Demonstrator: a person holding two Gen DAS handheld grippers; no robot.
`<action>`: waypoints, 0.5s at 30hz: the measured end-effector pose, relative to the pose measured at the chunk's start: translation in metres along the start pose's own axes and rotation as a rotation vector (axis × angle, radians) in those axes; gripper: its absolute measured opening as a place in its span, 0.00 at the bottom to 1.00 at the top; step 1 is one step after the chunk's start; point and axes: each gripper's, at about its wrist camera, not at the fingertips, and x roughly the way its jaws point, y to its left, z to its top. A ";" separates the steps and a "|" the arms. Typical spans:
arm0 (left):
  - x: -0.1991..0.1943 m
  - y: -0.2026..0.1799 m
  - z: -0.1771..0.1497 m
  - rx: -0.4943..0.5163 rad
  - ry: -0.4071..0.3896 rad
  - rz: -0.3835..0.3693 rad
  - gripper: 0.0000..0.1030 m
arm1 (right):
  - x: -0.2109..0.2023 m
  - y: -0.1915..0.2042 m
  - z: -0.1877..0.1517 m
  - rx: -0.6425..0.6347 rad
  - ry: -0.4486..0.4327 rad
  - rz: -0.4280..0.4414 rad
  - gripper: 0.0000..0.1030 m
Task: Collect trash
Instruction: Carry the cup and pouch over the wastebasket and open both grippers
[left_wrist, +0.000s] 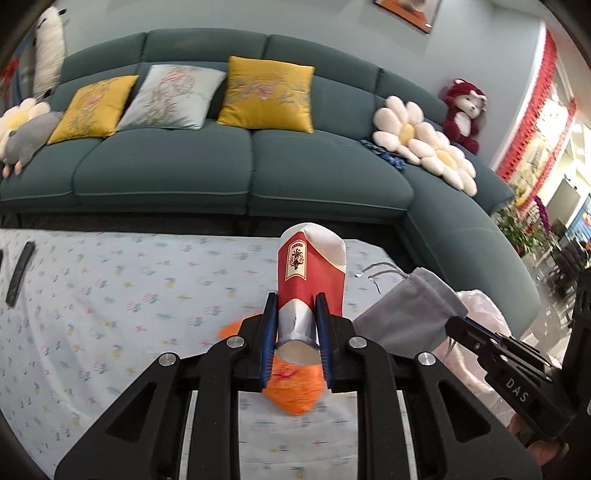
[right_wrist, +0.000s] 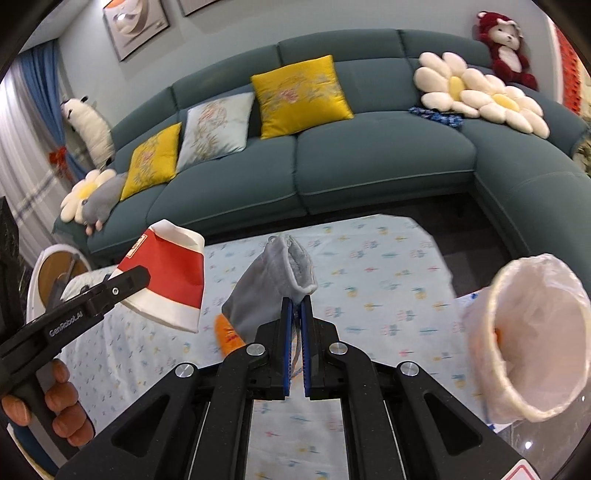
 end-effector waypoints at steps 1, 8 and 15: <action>0.002 -0.011 0.001 0.012 0.004 -0.011 0.19 | -0.003 -0.007 0.001 0.009 -0.005 -0.006 0.04; 0.017 -0.077 -0.001 0.084 0.018 -0.072 0.19 | -0.023 -0.069 0.003 0.074 -0.033 -0.072 0.04; 0.039 -0.144 -0.009 0.147 0.048 -0.144 0.19 | -0.039 -0.128 -0.002 0.137 -0.050 -0.152 0.04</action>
